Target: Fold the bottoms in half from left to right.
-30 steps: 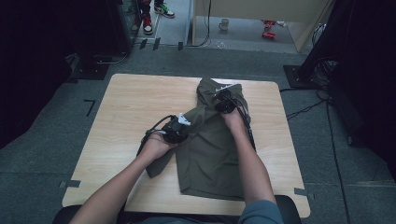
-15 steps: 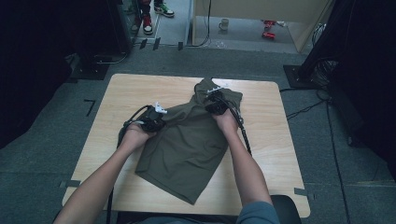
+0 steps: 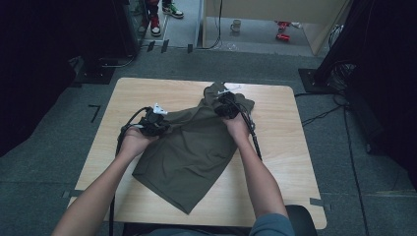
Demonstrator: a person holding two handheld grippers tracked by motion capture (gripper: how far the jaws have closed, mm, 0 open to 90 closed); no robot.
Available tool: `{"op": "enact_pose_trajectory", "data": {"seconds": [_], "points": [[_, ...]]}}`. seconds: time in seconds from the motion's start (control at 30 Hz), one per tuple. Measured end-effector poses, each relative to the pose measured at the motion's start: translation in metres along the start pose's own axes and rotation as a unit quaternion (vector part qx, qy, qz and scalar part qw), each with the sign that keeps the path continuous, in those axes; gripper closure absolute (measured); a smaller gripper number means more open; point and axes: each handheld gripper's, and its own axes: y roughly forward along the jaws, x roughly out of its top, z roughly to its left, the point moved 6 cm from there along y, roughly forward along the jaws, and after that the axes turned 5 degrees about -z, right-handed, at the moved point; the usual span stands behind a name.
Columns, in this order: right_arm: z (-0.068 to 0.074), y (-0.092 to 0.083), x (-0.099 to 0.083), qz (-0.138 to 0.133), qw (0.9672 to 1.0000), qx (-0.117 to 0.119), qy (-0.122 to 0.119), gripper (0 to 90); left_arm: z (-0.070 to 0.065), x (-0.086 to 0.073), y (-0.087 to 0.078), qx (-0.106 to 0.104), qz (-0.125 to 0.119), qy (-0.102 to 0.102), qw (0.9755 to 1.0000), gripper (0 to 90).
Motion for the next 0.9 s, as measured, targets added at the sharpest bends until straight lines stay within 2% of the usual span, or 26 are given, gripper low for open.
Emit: {"op": "enact_pose_trajectory", "data": {"seconds": [0.13,0.2,0.3,0.43,0.53,0.6,0.73,0.9], "points": [[-0.005,-0.015,0.008,-0.021,0.9997,0.004,0.008,86.3,-0.019,0.007,-0.027,-0.022,-0.026,0.005,0.9994,89.5],[-0.009,-0.022,0.011,-0.031,0.9993,0.007,0.021,86.2,-0.029,0.012,-0.040,-0.034,-0.040,0.005,0.9986,89.5],[-0.017,-0.031,0.014,-0.044,0.9981,0.014,0.039,86.2,-0.046,0.019,-0.056,-0.058,-0.059,0.004,0.9966,89.6],[-0.025,-0.038,0.014,-0.046,0.9980,0.006,0.042,86.2,-0.074,0.029,-0.069,-0.100,-0.067,0.004,0.9927,89.5],[-0.029,-0.040,0.013,-0.042,0.9980,0.000,0.046,86.2,-0.096,0.037,-0.071,-0.138,-0.067,-0.003,0.9881,89.5],[-0.033,-0.040,0.012,-0.041,0.9979,-0.002,0.050,86.2,-0.112,0.041,-0.070,-0.157,-0.066,0.005,0.9855,89.5],[-0.037,-0.041,0.009,-0.034,0.9979,-0.004,0.056,86.2,-0.139,0.048,-0.063,-0.177,-0.064,0.025,0.9818,89.4],[-0.042,-0.041,0.003,-0.017,0.9987,-0.012,0.046,85.8,-0.164,0.050,-0.048,-0.202,-0.059,0.028,0.9771,89.3]]}}
